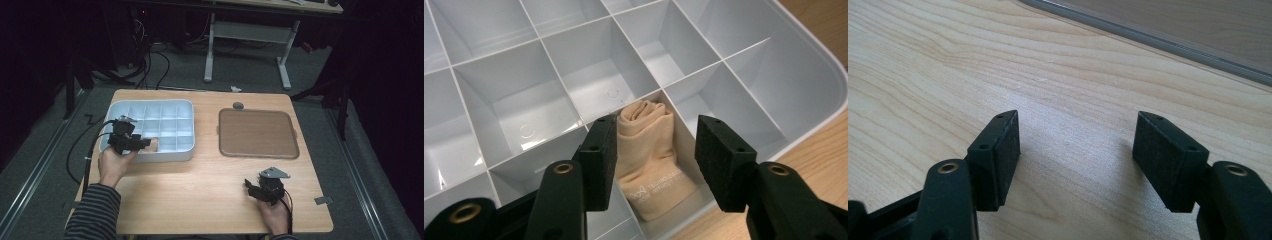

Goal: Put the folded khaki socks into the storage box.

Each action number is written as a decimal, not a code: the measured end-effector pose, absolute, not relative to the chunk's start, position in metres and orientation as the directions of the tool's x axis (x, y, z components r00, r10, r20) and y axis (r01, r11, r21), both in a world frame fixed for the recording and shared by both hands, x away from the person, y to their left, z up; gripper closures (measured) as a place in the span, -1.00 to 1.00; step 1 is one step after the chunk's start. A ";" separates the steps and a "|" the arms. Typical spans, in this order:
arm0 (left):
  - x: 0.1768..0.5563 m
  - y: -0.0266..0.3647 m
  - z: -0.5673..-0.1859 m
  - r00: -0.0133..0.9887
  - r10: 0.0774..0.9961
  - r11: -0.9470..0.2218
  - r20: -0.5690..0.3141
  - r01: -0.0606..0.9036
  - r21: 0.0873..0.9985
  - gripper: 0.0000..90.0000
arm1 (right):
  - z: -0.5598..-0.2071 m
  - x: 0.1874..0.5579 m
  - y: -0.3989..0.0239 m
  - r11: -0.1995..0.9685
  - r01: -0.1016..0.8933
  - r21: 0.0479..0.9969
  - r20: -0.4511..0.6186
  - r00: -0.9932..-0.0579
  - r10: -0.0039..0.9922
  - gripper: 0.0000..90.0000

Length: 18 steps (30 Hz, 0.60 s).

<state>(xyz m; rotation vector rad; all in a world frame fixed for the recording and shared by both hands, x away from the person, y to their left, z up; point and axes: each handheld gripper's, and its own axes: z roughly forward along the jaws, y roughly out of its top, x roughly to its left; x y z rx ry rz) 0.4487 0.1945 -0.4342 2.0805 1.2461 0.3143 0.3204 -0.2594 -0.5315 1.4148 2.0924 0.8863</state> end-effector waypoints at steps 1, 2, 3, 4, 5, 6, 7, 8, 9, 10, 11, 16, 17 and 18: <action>0.447 0.195 -0.433 0.514 0.848 -0.308 -0.131 0.679 0.666 0.15 | -0.531 0.320 -0.259 0.263 0.635 0.727 -0.019 -0.364 0.931 -0.21; 0.446 0.195 -0.431 0.515 0.847 -0.306 -0.134 0.676 0.670 0.14 | -0.531 0.320 -0.259 0.264 0.634 0.727 -0.019 -0.365 0.931 -0.21; 0.444 0.196 -0.429 0.517 0.845 -0.305 -0.136 0.674 0.673 0.14 | -0.531 0.320 -0.259 0.264 0.634 0.727 -0.019 -0.365 0.931 -0.21; 0.443 0.197 -0.428 0.516 0.846 -0.303 -0.132 0.670 0.678 0.14 | -0.531 0.320 -0.259 0.264 0.634 0.727 -0.019 -0.365 0.931 -0.21; 0.442 0.198 -0.427 0.517 0.846 -0.303 -0.131 0.667 0.680 0.13 | -0.531 0.320 -0.259 0.264 0.634 0.727 -0.019 -0.365 0.931 -0.21; 0.441 0.198 -0.426 0.515 0.847 -0.301 -0.129 0.665 0.683 0.13 | -0.531 0.320 -0.259 0.264 0.634 0.727 -0.019 -0.365 0.931 -0.21; 0.439 0.199 -0.425 0.513 0.849 -0.298 -0.128 0.664 0.686 0.13 | -0.531 0.320 -0.259 0.264 0.634 0.727 -0.019 -0.365 0.931 -0.21; 0.438 0.200 -0.424 0.513 0.849 -0.298 -0.125 0.661 0.689 0.13 | -0.531 0.320 -0.259 0.264 0.634 0.727 -0.019 -0.365 0.931 -0.21; 0.436 0.201 -0.423 0.514 0.848 -0.298 -0.125 0.660 0.690 0.13 | -0.531 0.320 -0.259 0.264 0.634 0.727 -0.019 -0.365 0.931 -0.21; 0.435 0.201 -0.423 0.515 0.848 -0.297 -0.125 0.657 0.693 0.13 | -0.531 0.320 -0.259 0.264 0.634 0.727 -0.019 -0.365 0.931 -0.21; 0.434 0.202 -0.423 0.514 0.849 -0.298 -0.119 0.653 0.696 0.13 | -0.531 0.320 -0.259 0.264 0.634 0.727 -0.019 -0.365 0.931 -0.21; 0.427 0.206 -0.424 0.513 0.850 -0.292 -0.122 0.651 0.700 0.13 | -0.531 0.320 -0.259 0.263 0.634 0.727 -0.018 -0.365 0.931 -0.21; 0.425 0.206 -0.424 0.515 0.849 -0.295 -0.120 0.650 0.701 0.13 | -0.531 0.320 -0.259 0.262 0.635 0.727 -0.017 -0.365 0.931 -0.21; 0.423 0.205 -0.424 0.517 0.848 -0.296 -0.119 0.648 0.702 0.12 | -0.531 0.320 -0.259 0.262 0.635 0.727 -0.017 -0.364 0.931 -0.21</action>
